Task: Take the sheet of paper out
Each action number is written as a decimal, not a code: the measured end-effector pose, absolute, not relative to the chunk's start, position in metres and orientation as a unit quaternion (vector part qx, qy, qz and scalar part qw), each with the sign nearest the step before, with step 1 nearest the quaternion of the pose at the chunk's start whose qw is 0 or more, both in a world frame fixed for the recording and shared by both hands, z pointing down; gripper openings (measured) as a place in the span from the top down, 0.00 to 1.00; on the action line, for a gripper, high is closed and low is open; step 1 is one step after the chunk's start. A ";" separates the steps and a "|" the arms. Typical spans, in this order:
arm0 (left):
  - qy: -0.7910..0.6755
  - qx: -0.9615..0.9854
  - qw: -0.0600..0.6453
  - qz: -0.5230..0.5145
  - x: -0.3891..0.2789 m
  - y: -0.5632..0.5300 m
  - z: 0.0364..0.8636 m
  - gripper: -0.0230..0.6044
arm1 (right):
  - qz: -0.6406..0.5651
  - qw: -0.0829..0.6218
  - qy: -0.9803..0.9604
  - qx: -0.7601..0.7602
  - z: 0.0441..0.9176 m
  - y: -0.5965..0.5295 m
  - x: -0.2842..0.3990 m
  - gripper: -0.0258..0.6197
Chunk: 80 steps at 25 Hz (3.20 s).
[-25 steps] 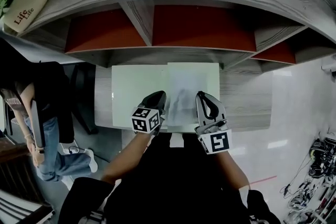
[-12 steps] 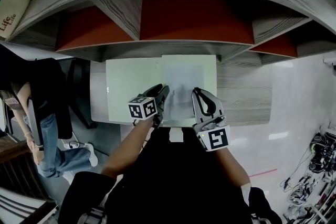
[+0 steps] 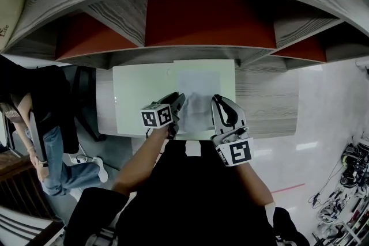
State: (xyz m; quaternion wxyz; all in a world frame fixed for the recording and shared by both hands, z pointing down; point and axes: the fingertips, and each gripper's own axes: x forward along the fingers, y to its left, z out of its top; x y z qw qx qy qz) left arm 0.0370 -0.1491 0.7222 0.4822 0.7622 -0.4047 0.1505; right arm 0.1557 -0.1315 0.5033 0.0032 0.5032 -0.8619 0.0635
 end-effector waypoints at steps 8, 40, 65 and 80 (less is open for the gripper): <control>-0.393 0.750 0.507 0.162 0.045 -0.147 0.728 0.70 | 0.066 -0.005 -0.862 0.502 0.503 -0.134 0.155 0.92; -0.419 0.718 0.520 0.196 0.031 -0.146 0.735 0.95 | 0.064 0.008 -0.867 0.495 0.510 -0.138 0.152 0.92; -0.488 0.707 0.472 0.196 -0.104 -0.150 0.714 0.95 | 0.045 0.029 -0.902 0.428 0.507 -0.130 0.065 0.92; -0.531 0.707 0.429 0.185 -0.170 -0.143 0.687 0.95 | 0.051 0.042 -0.915 0.397 0.511 -0.126 0.019 0.92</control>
